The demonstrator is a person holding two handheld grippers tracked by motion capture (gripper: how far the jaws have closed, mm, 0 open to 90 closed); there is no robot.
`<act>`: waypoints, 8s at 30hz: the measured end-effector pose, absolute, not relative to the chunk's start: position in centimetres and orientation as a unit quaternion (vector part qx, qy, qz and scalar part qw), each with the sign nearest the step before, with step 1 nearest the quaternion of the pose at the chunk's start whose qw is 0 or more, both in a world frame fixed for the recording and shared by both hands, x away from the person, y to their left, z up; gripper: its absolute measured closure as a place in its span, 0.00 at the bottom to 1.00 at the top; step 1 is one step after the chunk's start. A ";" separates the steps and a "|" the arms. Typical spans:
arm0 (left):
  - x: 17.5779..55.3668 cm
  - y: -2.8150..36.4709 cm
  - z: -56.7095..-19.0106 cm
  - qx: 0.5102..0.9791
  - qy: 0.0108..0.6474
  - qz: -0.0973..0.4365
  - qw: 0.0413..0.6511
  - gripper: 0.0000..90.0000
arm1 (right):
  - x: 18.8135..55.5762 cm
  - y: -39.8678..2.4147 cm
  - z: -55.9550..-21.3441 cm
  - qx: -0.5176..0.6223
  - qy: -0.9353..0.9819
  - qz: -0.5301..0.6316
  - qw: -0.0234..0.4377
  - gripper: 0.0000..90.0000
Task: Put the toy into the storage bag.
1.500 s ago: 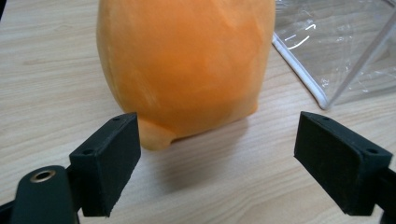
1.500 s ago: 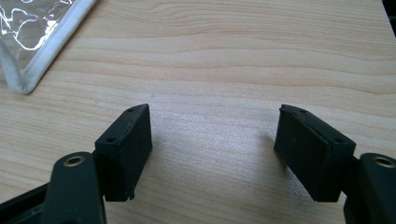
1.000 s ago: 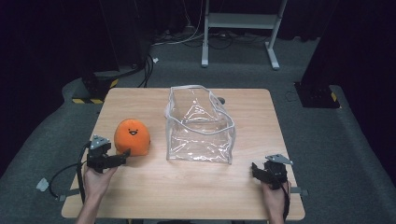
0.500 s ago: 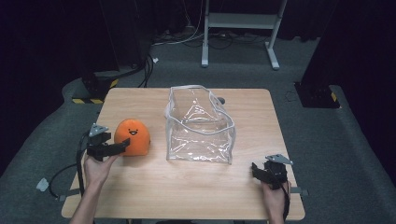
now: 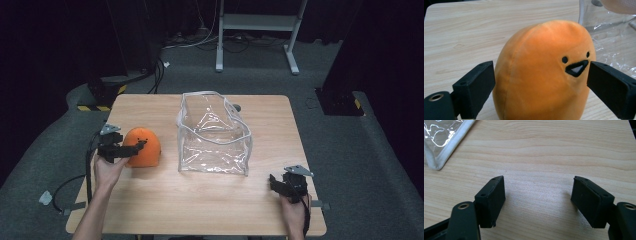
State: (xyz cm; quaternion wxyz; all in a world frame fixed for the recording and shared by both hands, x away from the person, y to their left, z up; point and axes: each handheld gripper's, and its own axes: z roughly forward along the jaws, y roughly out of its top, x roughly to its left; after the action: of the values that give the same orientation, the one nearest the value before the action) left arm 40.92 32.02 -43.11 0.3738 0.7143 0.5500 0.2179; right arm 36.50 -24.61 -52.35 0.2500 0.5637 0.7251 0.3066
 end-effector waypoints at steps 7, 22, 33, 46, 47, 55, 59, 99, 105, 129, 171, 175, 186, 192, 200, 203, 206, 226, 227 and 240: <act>41.8 31.0 -43.2 0.724 0.544 0.222 0.362 0.09 | 36.5 -24.6 -52.3 0.564 0.725 0.307 0.250 0.30; 42.7 30.2 -43.8 0.733 0.531 0.241 0.349 0.33 | 36.5 -24.6 -52.3 0.562 0.726 0.306 0.250 0.30; 42.4 29.6 -43.6 0.746 0.521 0.242 0.337 0.62 | 36.4 -24.6 -52.3 0.561 0.727 0.307 0.250 0.30; 41.9 28.5 -42.6 0.768 0.487 0.244 0.337 0.82 | 36.4 -24.5 -52.3 0.556 0.731 0.308 0.247 0.30; 41.9 28.5 -42.6 0.768 0.487 0.244 0.337 0.83 | 36.4 -24.5 -52.3 0.556 0.731 0.308 0.247 0.30; 41.6 28.2 -41.5 0.762 0.480 0.246 0.358 0.85 | 36.4 -24.5 -52.3 0.556 0.732 0.308 0.246 0.30; 41.4 28.4 -40.7 0.755 0.482 0.243 0.373 0.85 | 36.4 -24.5 -52.3 0.556 0.732 0.308 0.246 0.30; 39.7 29.0 -36.8 0.734 0.486 0.245 0.406 0.85 | 36.4 -24.5 -52.3 0.557 0.731 0.308 0.247 0.29; 39.1 29.6 -35.7 0.721 0.489 0.254 0.420 0.85 | 36.4 -24.5 -52.3 0.557 0.731 0.308 0.247 0.29; 39.1 29.1 -31.9 0.712 0.468 0.250 0.460 0.84 | 36.4 -24.5 -52.3 0.557 0.731 0.308 0.246 0.29; 40.8 25.4 -28.0 0.710 0.427 0.233 0.510 0.84 | 36.4 -24.5 -52.3 0.556 0.731 0.308 0.247 0.29; 41.2 24.8 -27.9 0.711 0.423 0.229 0.513 0.84 | 36.4 -24.5 -52.3 0.556 0.731 0.308 0.247 0.29; 41.9 23.8 -27.3 0.714 0.418 0.228 0.514 0.84 | 36.4 -24.5 -52.3 0.557 0.731 0.308 0.247 0.29; 42.0 23.6 -26.9 0.712 0.416 0.229 0.516 0.84 | 36.4 -24.5 -52.3 0.556 0.731 0.308 0.247 0.29; 42.2 22.7 -26.1 0.713 0.409 0.232 0.521 0.84 | 36.4 -24.5 -52.3 0.556 0.731 0.308 0.247 0.29; 42.5 22.1 -26.0 0.715 0.405 0.230 0.521 0.84 | 36.4 -24.5 -52.3 0.556 0.731 0.308 0.247 0.29; 42.7 21.5 -26.0 0.717 0.401 0.228 0.523 0.84 | 36.4 -24.5 -52.3 0.556 0.731 0.308 0.247 0.29; 44.4 17.4 -27.3 0.727 0.387 0.204 0.529 0.83 | 36.4 -24.5 -52.3 0.556 0.731 0.308 0.247 0.29; 44.5 17.2 -27.4 0.729 0.385 0.204 0.528 0.83 | 36.4 -24.5 -52.3 0.556 0.731 0.308 0.247 0.29; 45.2 14.8 -28.7 0.743 0.375 0.199 0.518 0.82 | 36.4 -24.5 -52.3 0.556 0.731 0.308 0.246 0.29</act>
State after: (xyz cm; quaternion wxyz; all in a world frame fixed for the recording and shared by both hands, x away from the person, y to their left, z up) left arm 45.18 14.85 -28.68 0.5181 0.7427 0.3746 0.1990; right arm 36.43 -24.49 -52.35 0.2462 0.5564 0.7314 0.3080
